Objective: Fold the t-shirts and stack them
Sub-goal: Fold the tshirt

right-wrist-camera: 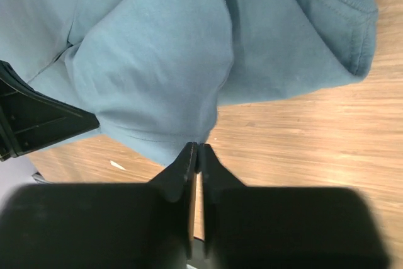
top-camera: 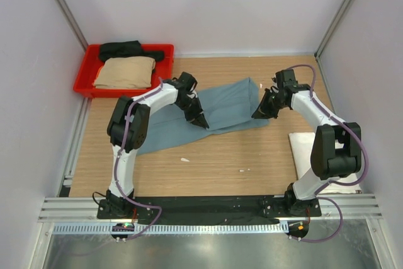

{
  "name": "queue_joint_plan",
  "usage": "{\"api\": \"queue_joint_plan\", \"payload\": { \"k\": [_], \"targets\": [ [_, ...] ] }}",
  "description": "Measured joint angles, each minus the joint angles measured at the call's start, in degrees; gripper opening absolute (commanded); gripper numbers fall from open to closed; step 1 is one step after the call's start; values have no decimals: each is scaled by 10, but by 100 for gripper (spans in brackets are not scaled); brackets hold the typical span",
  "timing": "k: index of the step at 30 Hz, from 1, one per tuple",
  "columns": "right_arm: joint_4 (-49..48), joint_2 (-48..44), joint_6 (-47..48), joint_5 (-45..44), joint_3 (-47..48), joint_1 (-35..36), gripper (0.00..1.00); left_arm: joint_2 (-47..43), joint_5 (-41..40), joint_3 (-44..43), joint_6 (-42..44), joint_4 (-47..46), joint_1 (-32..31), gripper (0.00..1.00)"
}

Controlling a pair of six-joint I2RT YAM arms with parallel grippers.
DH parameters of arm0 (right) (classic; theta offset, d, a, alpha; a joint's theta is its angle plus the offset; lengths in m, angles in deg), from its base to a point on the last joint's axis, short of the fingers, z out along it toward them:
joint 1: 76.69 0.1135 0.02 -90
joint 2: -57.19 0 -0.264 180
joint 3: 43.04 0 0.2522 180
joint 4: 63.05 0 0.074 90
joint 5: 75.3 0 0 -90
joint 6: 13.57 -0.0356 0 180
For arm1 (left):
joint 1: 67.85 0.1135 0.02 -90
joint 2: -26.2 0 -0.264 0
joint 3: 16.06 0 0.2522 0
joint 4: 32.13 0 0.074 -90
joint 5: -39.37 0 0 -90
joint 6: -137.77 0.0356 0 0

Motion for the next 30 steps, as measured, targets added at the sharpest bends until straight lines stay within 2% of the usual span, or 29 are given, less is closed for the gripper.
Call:
{"api": "queue_joint_plan", "payload": {
  "k": [1,2,3,5,10,17,20,21,23,30],
  "targets": [
    [-3,1,3,0,0,0,28,0,0,0,2,1,0,20],
    [-5,1,7,-2,0,-2,36,0,-2,0,7,4,0,30],
    [-5,1,12,-3,0,-4,47,0,-3,0,14,8,1,34],
    [-5,1,21,-4,2,-12,53,-3,-8,4,17,9,3,42],
    [-42,16,12,10,22,-31,52,-46,-32,26,25,5,12,39],
    [-122,127,6,44,99,-35,50,-48,-33,-20,11,-27,30,40],
    [-136,183,10,53,130,-35,42,-35,-33,-25,-5,-40,33,39],
    [-139,196,11,55,138,-35,37,-31,-33,-25,-9,-41,33,37],
    [-139,217,13,60,152,-35,34,-18,-33,-25,-22,-44,33,32],
    [-144,244,17,77,171,-35,38,2,-39,-25,-51,-49,32,33]
  ]
}}
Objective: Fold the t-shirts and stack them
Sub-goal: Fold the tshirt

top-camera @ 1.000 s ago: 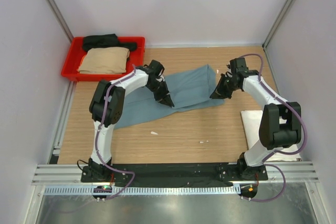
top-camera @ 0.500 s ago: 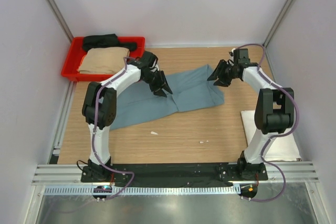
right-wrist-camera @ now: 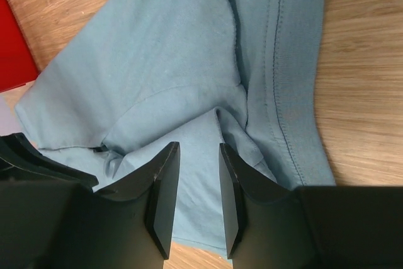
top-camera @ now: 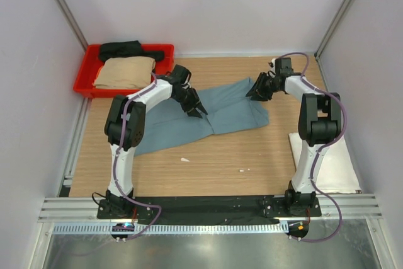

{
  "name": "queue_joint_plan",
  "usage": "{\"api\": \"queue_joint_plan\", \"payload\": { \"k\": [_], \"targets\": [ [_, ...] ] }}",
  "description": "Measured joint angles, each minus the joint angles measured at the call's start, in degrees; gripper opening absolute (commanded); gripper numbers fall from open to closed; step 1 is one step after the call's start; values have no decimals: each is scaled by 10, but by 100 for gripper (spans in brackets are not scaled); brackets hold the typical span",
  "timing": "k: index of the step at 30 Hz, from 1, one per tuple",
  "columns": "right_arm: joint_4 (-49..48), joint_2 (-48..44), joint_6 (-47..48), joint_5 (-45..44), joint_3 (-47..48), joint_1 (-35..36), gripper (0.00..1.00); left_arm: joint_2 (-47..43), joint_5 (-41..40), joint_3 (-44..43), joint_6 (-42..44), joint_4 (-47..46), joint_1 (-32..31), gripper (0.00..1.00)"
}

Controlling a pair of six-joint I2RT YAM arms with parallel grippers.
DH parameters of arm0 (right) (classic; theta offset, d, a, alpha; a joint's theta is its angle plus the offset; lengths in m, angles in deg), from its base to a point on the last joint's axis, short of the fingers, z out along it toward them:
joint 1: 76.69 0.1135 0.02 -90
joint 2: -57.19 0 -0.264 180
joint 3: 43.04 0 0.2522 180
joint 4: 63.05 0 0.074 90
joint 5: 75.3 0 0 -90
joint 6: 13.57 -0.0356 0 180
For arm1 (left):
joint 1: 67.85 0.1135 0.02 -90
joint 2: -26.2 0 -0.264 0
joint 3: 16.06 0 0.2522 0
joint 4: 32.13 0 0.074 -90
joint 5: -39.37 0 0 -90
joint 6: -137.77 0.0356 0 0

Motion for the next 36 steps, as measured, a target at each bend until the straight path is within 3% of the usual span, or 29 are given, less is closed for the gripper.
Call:
{"api": "queue_joint_plan", "payload": {
  "k": [7,22,36],
  "targets": [
    [-2,14,11,3,6,0,40,20,0,-4,-19,-27,-3,33],
    [-3,55,16,24,26,1,34,57,1,-18,-52,-59,-11,28],
    [-21,74,-7,35,51,3,6,57,-3,-15,-72,-85,-4,4]
  ]
}}
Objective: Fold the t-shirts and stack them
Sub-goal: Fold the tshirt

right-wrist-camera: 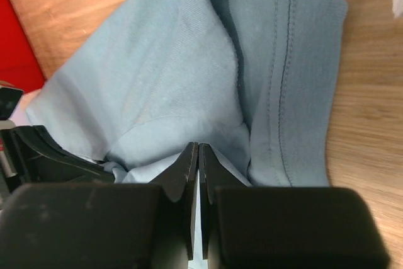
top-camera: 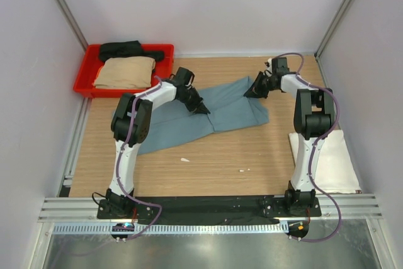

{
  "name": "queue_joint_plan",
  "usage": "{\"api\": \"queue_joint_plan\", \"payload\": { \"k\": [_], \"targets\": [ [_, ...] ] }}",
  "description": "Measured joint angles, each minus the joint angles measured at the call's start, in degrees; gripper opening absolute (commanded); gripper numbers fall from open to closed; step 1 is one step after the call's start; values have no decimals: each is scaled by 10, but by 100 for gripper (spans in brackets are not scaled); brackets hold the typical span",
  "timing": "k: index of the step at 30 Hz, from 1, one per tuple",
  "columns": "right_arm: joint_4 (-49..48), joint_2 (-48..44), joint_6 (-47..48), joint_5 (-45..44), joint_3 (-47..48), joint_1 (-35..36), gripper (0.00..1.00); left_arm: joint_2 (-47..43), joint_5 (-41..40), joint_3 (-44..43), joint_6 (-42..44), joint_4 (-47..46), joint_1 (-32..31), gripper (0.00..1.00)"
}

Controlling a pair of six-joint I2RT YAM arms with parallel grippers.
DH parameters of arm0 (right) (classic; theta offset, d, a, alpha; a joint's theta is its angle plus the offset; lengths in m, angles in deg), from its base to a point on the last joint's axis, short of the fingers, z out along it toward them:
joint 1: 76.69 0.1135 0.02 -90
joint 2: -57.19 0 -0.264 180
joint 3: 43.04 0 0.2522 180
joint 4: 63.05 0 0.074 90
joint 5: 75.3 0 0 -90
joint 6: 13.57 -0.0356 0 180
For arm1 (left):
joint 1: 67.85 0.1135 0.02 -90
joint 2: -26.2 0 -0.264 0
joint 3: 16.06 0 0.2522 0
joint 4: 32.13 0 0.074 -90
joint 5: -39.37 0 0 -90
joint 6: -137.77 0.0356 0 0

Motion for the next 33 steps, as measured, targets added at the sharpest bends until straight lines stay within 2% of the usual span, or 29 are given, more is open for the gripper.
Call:
{"api": "queue_joint_plan", "payload": {
  "k": [9,11,13,15,22,27,30,32,33],
  "targets": [
    [-14,9,-21,-9,42,0,4,0,-1,32,-20,-58,8,1],
    [-14,12,-23,-9,42,0,11,-1,-1,40,-22,-73,7,2],
    [-16,17,-25,-9,42,0,27,-1,-1,45,-23,-83,7,14],
    [-17,21,-24,-9,42,-1,29,-1,1,45,-24,-89,7,26],
    [-13,22,-11,-21,41,-2,34,-5,3,48,-31,-97,7,28],
    [58,22,14,-69,67,-2,37,-31,-5,55,-1,-52,7,35],
    [86,9,20,-90,83,-2,37,-68,-19,58,30,-7,4,33],
    [96,-16,20,-92,74,-2,36,-95,-28,58,48,12,-1,28],
    [93,-31,18,-90,64,-2,35,-106,-31,57,57,19,-3,22]
  ]
}}
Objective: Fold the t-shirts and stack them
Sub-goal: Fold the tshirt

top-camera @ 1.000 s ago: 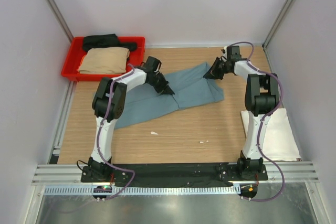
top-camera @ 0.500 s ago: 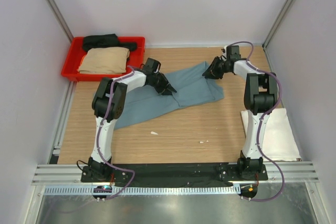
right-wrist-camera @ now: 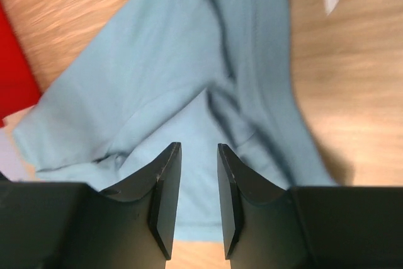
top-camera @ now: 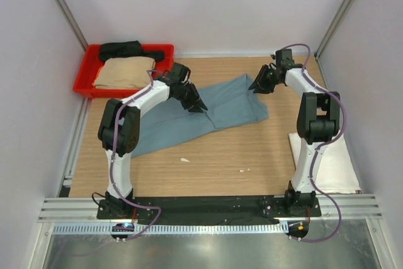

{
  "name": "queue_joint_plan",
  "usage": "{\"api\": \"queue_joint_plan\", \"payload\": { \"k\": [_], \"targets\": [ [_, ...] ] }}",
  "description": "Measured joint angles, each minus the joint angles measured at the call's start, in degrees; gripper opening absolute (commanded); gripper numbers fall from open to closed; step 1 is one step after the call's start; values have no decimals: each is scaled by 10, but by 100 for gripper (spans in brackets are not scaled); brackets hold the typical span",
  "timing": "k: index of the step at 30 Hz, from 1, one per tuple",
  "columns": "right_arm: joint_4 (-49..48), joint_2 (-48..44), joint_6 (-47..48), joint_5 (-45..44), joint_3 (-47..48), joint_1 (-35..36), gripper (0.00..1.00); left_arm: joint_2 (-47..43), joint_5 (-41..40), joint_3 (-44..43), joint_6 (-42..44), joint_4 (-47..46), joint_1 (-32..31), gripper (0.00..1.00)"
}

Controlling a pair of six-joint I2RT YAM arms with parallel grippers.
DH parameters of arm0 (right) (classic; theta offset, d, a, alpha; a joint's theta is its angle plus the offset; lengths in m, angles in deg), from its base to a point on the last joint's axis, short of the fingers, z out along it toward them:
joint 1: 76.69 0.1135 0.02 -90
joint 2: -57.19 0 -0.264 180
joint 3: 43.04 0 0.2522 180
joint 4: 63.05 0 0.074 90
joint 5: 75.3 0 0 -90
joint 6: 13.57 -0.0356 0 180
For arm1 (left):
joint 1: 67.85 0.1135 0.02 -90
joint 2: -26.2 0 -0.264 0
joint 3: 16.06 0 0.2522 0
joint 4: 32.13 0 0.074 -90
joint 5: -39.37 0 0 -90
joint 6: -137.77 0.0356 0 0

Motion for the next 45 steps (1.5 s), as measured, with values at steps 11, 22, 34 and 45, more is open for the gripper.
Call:
{"api": "queue_joint_plan", "payload": {
  "k": [11,22,34,45],
  "targets": [
    [-271,-68,-147,144,-221,41,3,36,37,-52,29,-42,-57,3],
    [-511,45,-250,193,-269,31,2,95,46,9,36,-105,-52,4],
    [-450,67,-200,183,-205,5,3,76,61,59,47,-189,-63,26],
    [-253,-54,-124,122,-184,7,10,11,43,71,78,-133,-69,19]
  ]
}}
